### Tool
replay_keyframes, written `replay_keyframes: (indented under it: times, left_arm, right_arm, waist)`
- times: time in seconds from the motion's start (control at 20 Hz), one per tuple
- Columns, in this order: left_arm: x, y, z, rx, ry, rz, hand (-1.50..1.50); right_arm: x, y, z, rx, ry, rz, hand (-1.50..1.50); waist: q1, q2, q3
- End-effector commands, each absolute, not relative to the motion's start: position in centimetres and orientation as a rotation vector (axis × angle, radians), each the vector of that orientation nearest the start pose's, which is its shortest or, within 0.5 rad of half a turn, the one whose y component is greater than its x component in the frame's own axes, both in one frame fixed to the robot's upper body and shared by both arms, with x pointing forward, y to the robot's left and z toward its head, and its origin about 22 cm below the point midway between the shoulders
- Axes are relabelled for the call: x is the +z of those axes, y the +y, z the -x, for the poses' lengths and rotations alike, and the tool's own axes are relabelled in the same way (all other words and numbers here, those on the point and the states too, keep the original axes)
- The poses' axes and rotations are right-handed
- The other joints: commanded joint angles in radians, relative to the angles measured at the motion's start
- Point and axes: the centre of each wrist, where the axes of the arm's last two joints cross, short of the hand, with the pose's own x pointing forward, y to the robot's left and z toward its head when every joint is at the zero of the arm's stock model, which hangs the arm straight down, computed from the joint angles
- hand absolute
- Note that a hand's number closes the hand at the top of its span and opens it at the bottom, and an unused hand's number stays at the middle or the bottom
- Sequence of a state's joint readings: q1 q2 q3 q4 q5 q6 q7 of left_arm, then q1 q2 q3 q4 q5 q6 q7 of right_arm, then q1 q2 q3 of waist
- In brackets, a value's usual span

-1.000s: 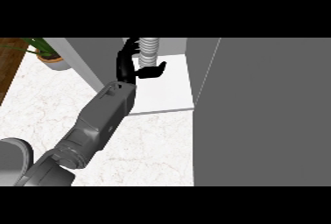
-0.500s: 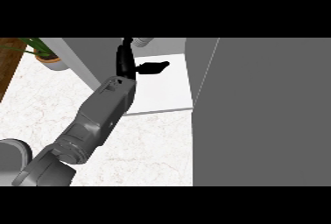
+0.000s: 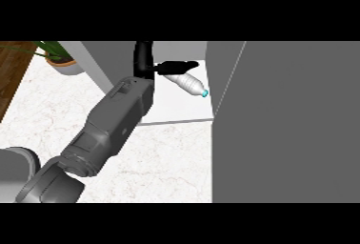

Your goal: Pick up the bottled water, place it into the cabinet and close the cabinet

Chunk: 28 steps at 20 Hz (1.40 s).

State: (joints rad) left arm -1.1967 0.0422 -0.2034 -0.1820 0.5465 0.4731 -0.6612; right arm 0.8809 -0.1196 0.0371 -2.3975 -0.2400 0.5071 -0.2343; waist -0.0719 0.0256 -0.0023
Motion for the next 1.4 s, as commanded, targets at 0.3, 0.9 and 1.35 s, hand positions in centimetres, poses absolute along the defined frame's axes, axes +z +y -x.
replay_keyframes:
  times: [0.3, 0.9, 1.35]
  left_arm:
    - [4.5, 8.5, -42.9, 0.022, -1.913, -0.044, -1.50]
    - [2.4, 6.6, -37.9, 0.057, -1.886, 0.235, -1.50]
    - [0.9, 6.0, -31.5, 0.054, -1.918, 0.470, -1.50]
  right_arm:
    - [10.7, -25.7, -2.9, 0.110, -1.842, -0.275, -1.50]
    - [11.6, -26.2, -4.4, 0.127, -1.830, -0.275, -1.50]
    - [12.3, -25.2, -3.8, 0.131, -1.825, -0.268, -1.50]
  waist:
    - [0.043, -0.029, 0.002]
    - [0.062, -0.034, 0.002]
    - [0.081, -0.035, 0.002]
